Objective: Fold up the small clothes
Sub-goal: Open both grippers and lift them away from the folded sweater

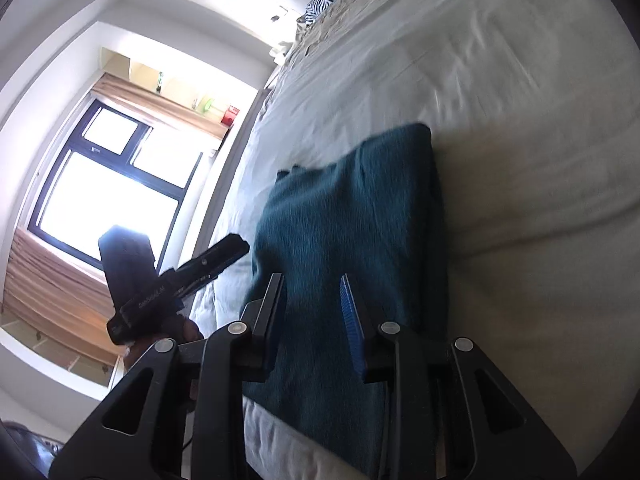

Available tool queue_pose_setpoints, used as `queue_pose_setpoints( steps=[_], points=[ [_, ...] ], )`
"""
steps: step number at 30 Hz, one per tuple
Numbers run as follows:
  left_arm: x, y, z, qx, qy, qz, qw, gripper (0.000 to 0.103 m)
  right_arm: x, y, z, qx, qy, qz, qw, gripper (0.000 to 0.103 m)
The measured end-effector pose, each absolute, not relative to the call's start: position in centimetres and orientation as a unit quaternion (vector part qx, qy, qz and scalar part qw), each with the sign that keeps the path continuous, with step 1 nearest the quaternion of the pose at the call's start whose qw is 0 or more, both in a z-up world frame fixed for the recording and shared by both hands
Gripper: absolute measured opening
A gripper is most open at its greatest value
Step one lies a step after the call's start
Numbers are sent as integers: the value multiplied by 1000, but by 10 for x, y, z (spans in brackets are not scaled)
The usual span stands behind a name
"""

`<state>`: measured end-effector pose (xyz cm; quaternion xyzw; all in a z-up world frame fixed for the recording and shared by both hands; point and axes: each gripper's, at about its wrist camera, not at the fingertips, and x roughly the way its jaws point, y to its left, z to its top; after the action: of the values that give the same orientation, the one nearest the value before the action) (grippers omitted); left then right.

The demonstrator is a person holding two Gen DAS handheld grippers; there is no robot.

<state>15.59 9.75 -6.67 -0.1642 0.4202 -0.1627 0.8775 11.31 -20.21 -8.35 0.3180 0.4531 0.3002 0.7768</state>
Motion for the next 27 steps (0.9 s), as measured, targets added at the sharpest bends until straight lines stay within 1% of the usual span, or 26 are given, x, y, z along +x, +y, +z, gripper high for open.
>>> queue_pose_setpoints(
  steps=[4, 7, 13, 15, 17, 20, 23, 27],
  points=[
    [184, 95, -85, -169, 448, -153, 865, 61, 147, -188, -88, 311, 477, 285, 771, 27],
    [192, 93, -95, -168, 451, -156, 863, 61, 168, -183, -109, 310, 510, 252, 762, 27],
    [194, 87, -105, -145, 437, -162, 873, 60, 170, -193, -124, 335, 488, 278, 756, 26],
    [194, 86, -105, -141, 434, -160, 875, 60, 168, -199, -124, 344, 486, 280, 753, 26],
    [192, 86, -101, -137, 433, -157, 877, 60, 159, -200, -113, 329, 487, 272, 762, 27],
    [177, 89, -88, -146, 427, -146, 880, 59, 132, -195, -94, 300, 485, 287, 770, 27],
    [156, 92, -79, -150, 414, -149, 886, 59, 100, -190, -87, 284, 481, 304, 772, 27],
    [148, 88, -94, -135, 428, -147, 881, 59, 86, -189, -114, 280, 508, 283, 764, 27]
  ],
)
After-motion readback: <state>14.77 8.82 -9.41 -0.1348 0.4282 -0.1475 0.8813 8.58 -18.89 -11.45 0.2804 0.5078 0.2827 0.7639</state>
